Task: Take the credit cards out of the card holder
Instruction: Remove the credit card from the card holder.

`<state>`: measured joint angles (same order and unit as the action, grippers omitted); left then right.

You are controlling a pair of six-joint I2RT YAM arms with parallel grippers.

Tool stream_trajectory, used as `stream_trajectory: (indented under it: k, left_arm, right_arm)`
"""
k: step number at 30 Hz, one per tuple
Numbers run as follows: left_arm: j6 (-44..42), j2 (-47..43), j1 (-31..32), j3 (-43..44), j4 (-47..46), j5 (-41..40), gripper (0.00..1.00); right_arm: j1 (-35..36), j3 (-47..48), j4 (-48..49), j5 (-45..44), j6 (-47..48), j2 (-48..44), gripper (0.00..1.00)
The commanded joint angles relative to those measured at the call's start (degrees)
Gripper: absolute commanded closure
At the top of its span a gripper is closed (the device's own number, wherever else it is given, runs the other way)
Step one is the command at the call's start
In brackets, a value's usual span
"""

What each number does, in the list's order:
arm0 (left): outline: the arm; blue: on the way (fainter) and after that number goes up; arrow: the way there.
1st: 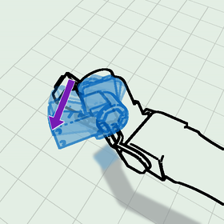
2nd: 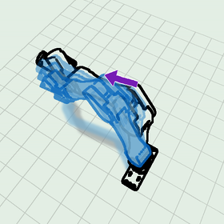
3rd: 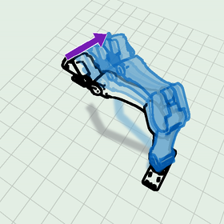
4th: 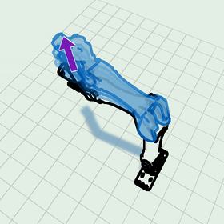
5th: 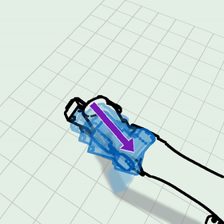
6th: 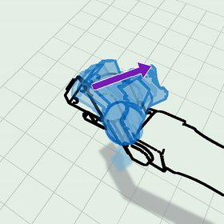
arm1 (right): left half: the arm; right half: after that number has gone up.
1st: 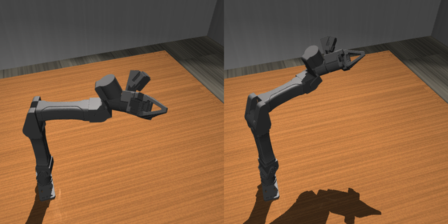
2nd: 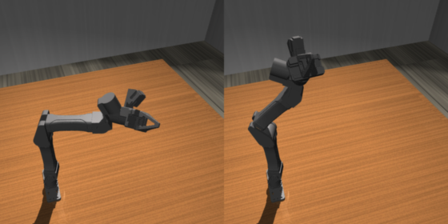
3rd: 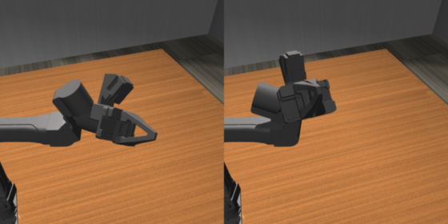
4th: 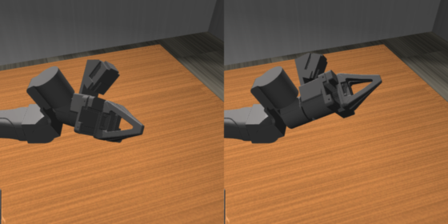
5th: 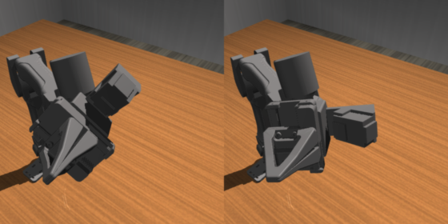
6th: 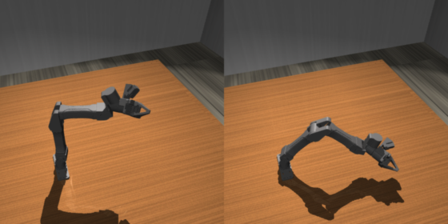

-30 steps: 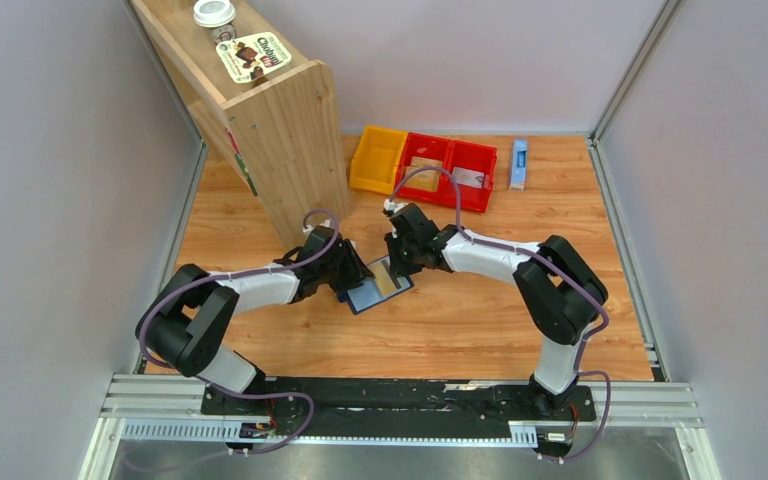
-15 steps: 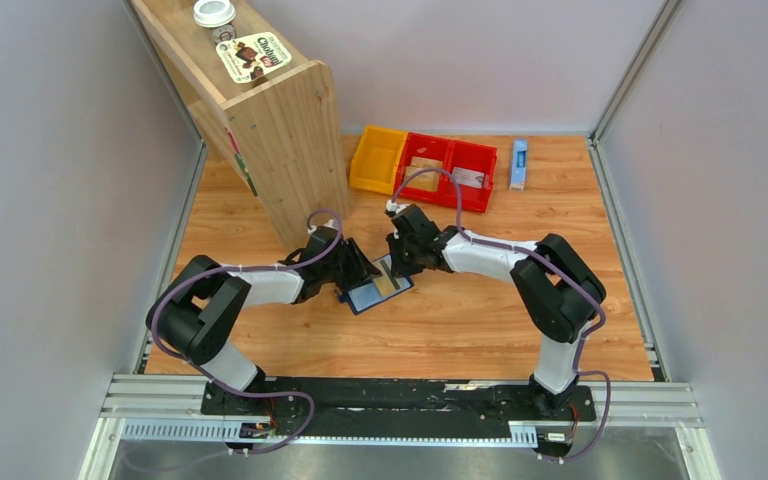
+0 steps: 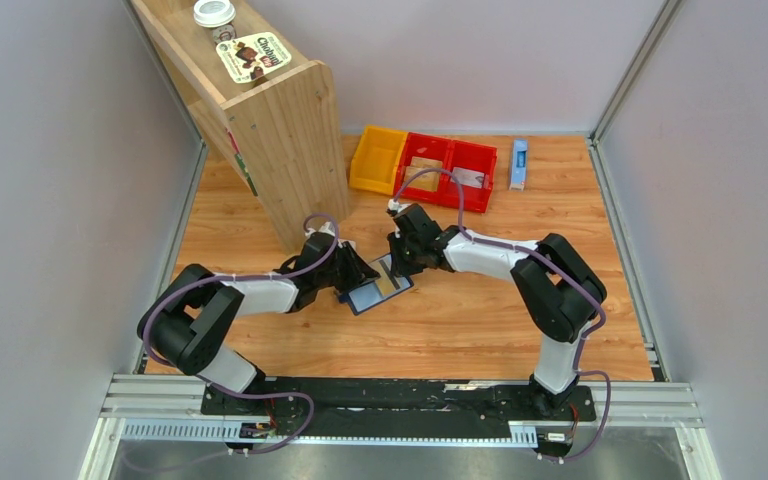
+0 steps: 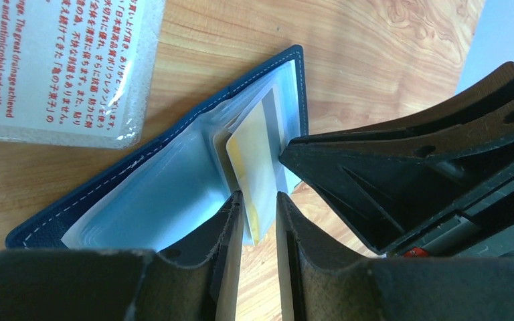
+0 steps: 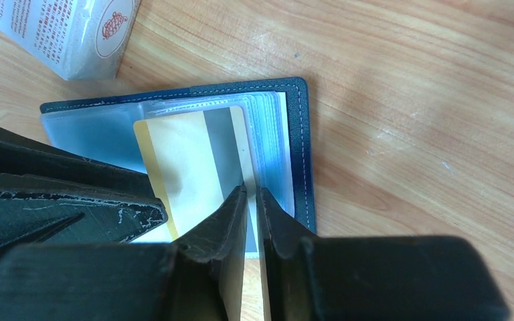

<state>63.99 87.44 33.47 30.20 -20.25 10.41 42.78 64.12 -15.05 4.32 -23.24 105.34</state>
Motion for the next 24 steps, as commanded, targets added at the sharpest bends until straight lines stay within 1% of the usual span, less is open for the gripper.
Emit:
stream_trajectory:
  k: [1, 3, 4, 5, 11, 16, 20, 21, 24]
  left_arm:
    - [-0.18, -2.36, 1.07, 0.57, -7.08, 1.27, 0.69]
    - [-0.09, -1.66, 1.24, 0.48, -8.22, 1.71, 0.72]
    - [-0.09, -1.48, 1.42, 0.3, -9.27, 1.8, 0.75]
    - [-0.26, -1.13, 1.68, 0.13, -9.89, 1.71, 0.76]
    - [-2.11, 1.59, 3.17, -1.1, -15.86, 0.66, 0.77]
    - [-2.64, 5.8, 4.14, -1.1, -19.12, -0.22, 0.72]
    - [1.05, 8.09, 4.14, -3.38, -19.74, -2.58, 0.65]
    - [2.1, 8.1, 4.14, -3.74, -19.22, -3.29, 0.62]
    - [3.16, 7.84, 4.14, -4.27, -15.97, -4.7, 0.6]
  right_arm:
    - [0.19, -1.89, -1.48, 0.69, -0.57, 2.24, 0.83]
    - [0.02, -1.89, -1.48, 0.87, -0.66, 2.33, 0.83]
    - [0.02, -1.8, -1.47, 0.87, -0.66, 2.33, 0.83]
    - [0.02, -1.89, -1.47, 1.22, -0.75, 2.41, 0.83]
    - [-0.07, -1.8, -1.47, 2.62, -1.45, 3.47, 0.83]
    - [-0.16, -1.8, -1.39, 3.5, -1.89, 4.43, 0.84]
    - [-0.51, -2.15, -1.39, 3.77, -2.07, 4.44, 0.84]
    - [-0.77, -2.33, -1.3, 3.68, -2.15, 4.26, 0.84]
    - [-0.95, -2.86, -1.13, 3.77, -2.15, 3.91, 0.84]
